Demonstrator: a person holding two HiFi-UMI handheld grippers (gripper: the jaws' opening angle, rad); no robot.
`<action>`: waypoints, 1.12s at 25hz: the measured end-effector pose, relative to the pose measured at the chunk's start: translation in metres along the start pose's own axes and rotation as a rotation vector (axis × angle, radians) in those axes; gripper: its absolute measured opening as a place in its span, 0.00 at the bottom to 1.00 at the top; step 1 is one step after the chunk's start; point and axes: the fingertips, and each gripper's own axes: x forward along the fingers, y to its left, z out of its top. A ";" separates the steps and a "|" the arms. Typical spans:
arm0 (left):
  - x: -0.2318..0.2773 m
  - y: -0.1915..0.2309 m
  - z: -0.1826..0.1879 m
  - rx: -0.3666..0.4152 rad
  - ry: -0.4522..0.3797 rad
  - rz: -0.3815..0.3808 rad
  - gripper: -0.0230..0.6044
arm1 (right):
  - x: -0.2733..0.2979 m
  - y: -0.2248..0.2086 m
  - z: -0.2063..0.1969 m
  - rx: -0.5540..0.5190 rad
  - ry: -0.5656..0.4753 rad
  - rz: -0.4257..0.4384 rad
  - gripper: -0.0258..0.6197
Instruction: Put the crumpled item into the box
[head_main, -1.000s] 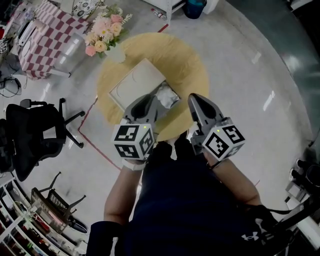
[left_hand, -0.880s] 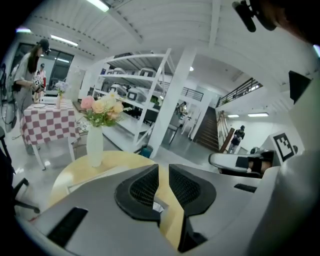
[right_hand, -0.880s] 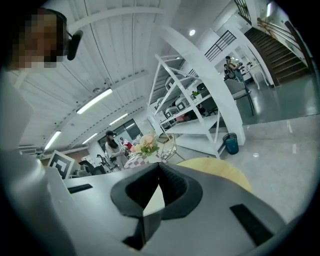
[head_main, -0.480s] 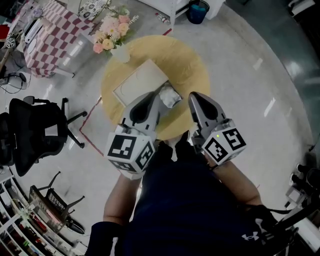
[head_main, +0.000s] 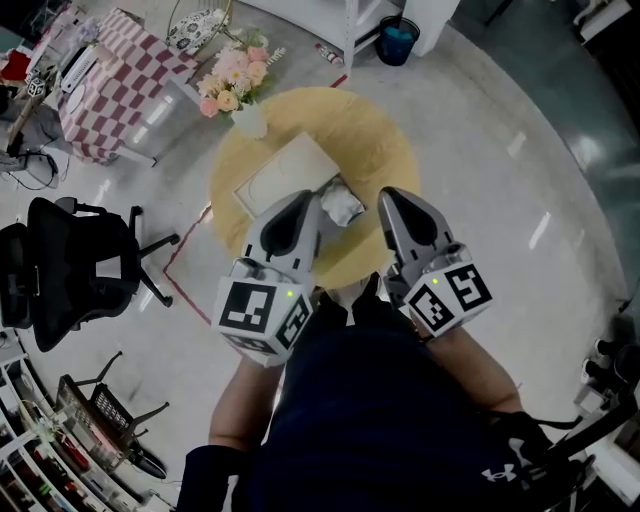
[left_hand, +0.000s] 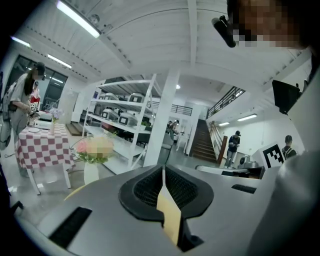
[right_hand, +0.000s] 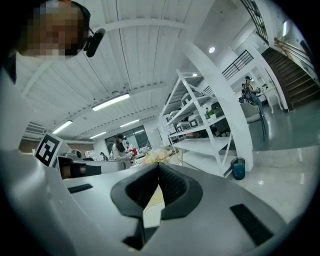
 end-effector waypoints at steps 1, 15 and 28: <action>-0.001 0.000 0.003 0.005 -0.007 0.003 0.09 | 0.000 0.001 0.003 -0.005 -0.006 0.001 0.05; -0.027 0.007 0.043 0.091 -0.135 0.071 0.06 | 0.009 0.034 0.041 -0.104 -0.070 0.064 0.05; -0.032 0.008 0.060 0.109 -0.192 0.091 0.07 | 0.010 0.047 0.061 -0.157 -0.136 0.087 0.05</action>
